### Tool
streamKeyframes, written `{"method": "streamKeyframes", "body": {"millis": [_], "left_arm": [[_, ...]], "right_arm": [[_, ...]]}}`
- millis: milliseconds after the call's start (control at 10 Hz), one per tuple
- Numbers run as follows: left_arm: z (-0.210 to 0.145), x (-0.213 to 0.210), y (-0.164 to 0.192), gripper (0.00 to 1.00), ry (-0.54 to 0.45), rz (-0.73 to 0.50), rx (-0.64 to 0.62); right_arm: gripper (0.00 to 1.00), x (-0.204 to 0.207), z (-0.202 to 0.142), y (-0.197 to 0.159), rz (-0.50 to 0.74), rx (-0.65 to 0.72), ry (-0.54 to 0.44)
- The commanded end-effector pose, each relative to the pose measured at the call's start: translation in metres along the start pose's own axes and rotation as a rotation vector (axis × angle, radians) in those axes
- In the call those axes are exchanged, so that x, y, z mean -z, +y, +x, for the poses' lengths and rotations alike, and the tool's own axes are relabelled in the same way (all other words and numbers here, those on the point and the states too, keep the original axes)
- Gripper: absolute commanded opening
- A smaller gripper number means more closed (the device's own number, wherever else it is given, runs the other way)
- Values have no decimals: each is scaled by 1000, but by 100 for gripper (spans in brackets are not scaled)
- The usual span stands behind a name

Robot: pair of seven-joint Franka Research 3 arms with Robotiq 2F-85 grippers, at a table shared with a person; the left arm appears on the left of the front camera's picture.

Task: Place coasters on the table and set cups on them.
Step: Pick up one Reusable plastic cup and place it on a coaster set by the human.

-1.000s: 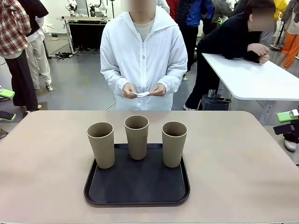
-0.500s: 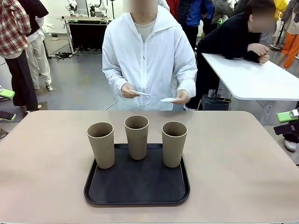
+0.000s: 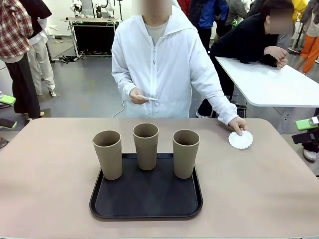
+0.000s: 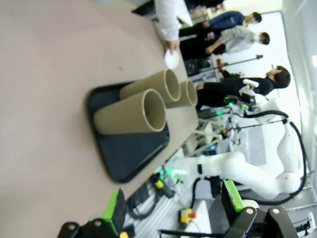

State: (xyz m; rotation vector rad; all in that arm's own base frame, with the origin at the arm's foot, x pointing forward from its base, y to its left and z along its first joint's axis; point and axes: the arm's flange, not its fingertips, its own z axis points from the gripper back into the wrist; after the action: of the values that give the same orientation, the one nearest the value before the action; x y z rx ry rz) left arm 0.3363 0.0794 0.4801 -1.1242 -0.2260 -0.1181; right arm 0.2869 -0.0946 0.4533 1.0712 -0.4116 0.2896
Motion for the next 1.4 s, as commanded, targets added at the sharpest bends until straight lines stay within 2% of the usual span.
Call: {"method": "streamKeyframes", "body": {"millis": [0,1300], "left_arm": [[-1,2,-1,100,-4,-9,5],[-1,2,-1,100,-4,-9,5]], "right_arm": [[100,0,0,-1,8,-4,0],[100,0,0,-1,8,-4,0]]}}
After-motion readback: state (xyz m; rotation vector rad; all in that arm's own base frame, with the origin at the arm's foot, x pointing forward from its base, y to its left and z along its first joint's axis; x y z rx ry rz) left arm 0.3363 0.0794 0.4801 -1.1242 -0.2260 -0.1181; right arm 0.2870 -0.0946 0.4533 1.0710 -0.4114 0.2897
